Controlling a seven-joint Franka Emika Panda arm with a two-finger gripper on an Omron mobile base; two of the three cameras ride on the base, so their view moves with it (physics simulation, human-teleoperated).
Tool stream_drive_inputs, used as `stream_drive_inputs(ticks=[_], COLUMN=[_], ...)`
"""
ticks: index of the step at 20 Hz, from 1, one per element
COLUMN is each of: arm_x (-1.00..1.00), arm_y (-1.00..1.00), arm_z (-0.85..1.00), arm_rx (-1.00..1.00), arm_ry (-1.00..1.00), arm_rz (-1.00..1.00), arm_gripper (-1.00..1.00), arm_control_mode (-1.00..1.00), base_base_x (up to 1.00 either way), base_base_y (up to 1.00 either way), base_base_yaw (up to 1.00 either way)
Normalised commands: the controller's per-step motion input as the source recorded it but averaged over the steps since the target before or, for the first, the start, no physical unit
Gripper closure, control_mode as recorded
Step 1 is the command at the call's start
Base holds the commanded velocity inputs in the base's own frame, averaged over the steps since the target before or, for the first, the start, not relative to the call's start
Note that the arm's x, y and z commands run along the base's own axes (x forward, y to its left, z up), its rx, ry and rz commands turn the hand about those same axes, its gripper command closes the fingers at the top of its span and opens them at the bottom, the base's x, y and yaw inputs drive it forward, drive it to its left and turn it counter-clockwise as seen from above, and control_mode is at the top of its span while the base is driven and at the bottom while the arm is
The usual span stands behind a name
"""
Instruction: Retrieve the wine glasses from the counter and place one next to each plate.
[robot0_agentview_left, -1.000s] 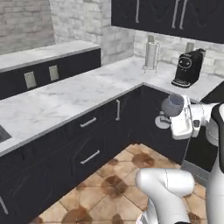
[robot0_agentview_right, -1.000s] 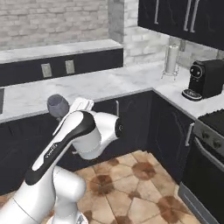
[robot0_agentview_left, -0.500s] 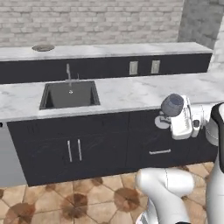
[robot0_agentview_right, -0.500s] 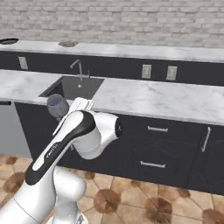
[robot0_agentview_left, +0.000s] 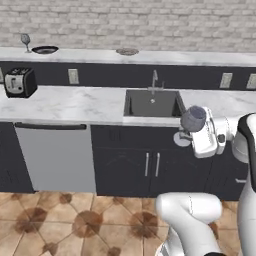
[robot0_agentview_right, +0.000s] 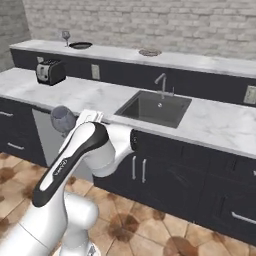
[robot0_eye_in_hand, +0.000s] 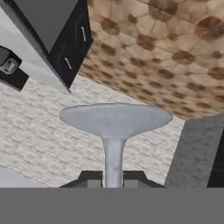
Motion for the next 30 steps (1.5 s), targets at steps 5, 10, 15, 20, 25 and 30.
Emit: stream_drive_inputs(ticks=[5,10,15,20,25,30], arm_x=[0.00,0.00,0.00,0.00,0.00,0.00], arm_y=[0.00,0.00,0.00,0.00,0.00,0.00], arm_z=[0.00,0.00,0.00,0.00,0.00,0.00], arm_rx=[0.00,0.00,0.00,0.00,0.00,0.00], arm_ry=[0.00,0.00,0.00,0.00,0.00,0.00], arm_rz=[0.00,0.00,0.00,0.00,0.00,0.00], arm_gripper=[1.00,1.00,1.00,1.00,1.00,1.00], arm_control_mode=[1.00,1.00,1.00,1.00,1.00,1.00], base_base_x=[0.60,0.69,0.75,1.00,1.00,0.74], base_base_y=[1.00,1.00,1.00,1.00,1.00,1.00], base_base_yaw=[0.23,0.25,0.26,0.08,0.00,0.00])
